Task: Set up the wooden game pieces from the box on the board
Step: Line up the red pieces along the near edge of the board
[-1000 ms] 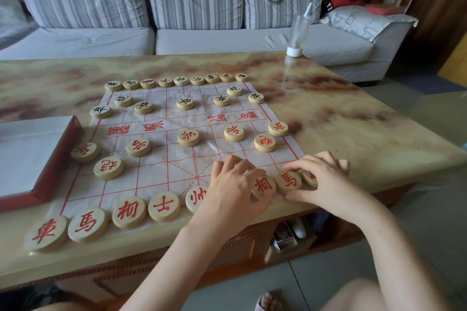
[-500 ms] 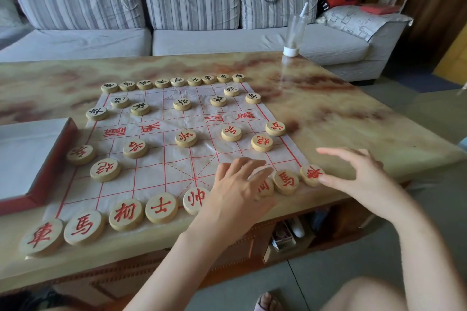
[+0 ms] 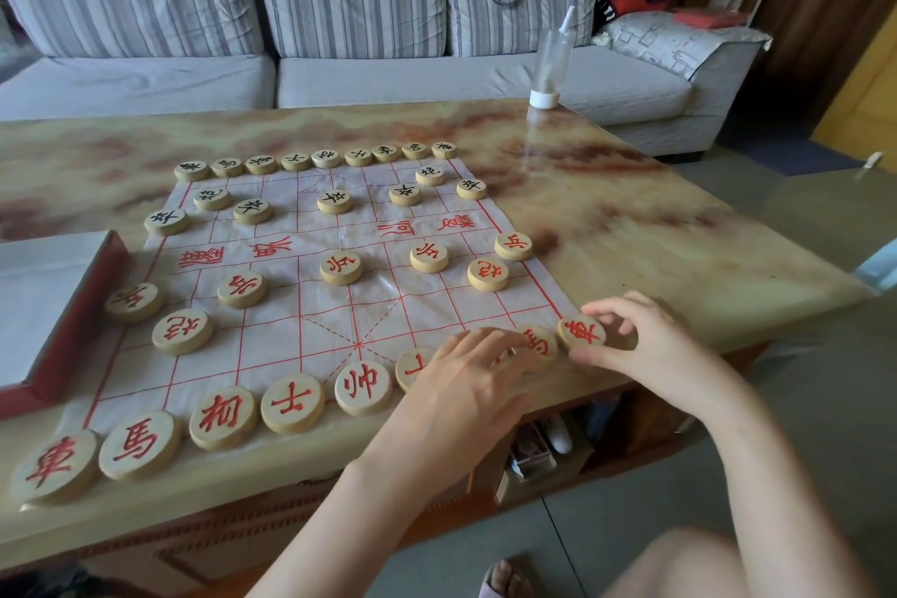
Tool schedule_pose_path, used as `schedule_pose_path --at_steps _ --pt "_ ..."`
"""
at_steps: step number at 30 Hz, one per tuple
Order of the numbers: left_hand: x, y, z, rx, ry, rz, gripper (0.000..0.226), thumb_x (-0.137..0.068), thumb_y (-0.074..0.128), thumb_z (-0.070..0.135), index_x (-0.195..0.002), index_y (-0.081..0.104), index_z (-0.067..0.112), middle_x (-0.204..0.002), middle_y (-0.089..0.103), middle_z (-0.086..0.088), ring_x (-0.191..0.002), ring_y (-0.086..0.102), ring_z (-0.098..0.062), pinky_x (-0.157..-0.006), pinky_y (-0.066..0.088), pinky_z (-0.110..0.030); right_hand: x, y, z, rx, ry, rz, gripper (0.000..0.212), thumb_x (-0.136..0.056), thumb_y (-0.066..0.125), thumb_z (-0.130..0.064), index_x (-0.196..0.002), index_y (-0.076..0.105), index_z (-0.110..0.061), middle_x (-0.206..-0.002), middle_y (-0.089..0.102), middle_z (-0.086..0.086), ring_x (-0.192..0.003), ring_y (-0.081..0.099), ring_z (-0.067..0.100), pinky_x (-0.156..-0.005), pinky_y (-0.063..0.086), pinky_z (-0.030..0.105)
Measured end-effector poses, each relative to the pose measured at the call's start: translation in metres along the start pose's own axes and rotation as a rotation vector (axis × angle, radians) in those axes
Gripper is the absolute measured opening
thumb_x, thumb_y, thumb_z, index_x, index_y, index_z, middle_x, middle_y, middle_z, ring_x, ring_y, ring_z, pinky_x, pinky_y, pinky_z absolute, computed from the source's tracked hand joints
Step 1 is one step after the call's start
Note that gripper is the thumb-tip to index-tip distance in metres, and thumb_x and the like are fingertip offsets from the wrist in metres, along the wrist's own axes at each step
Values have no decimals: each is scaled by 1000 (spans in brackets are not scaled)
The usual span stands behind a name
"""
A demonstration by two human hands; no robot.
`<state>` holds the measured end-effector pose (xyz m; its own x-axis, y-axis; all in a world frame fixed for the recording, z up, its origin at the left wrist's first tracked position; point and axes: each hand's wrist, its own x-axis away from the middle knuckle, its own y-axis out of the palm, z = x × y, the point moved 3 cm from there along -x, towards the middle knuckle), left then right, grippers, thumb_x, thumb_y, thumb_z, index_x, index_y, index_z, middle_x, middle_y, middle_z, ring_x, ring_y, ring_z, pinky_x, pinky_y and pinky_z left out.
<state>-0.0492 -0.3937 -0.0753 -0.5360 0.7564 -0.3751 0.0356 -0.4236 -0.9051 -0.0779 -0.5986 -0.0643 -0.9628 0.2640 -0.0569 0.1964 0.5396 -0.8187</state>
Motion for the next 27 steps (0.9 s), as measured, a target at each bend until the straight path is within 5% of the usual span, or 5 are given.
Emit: schedule_pose_path --at_steps 5,9,15,23,27 --pt "0 1 0 9 9 25 37 -85 46 33 -120 54 25 -123 56 6 -112 54 -15 -93 47 -31 10 -6 -7 -94 -74 -70 60 -72 77 -31 -121 46 -46 -113 44 -28 -100 40 -18 -83 33 13" --pt "0 1 -1 12 13 39 36 -85 51 31 -120 54 25 -121 57 6 -110 55 -16 -91 48 -31 7 -1 -6 -63 -90 -123 50 -79 71 -19 -117 53 -45 -114 48 -22 -105 44 -6 -92 31 19" --pt "4 -3 -3 14 1 76 30 -85 52 29 -114 57 23 -117 58 7 -107 56 -14 -88 50 -29 0 0 -1 -45 -81 -38 43 -71 78 -25 -110 61 -32 -102 54 -9 -98 47 5 -77 34 17" --pt "8 -14 -16 12 -124 154 37 -86 41 40 -110 63 22 -110 65 7 -98 61 -13 -81 51 -26 0 2 0 -61 -59 -34 45 -70 78 -27 -111 60 -31 -102 54 -11 -100 47 6 -81 34 22" --pt "11 -18 -19 46 -144 115 43 -87 35 44 -111 63 21 -111 64 7 -101 60 -14 -84 51 -28 4 -1 -3 -36 -52 -17 58 -69 78 -33 -121 53 -36 -107 47 -22 -114 42 10 -95 37 30"
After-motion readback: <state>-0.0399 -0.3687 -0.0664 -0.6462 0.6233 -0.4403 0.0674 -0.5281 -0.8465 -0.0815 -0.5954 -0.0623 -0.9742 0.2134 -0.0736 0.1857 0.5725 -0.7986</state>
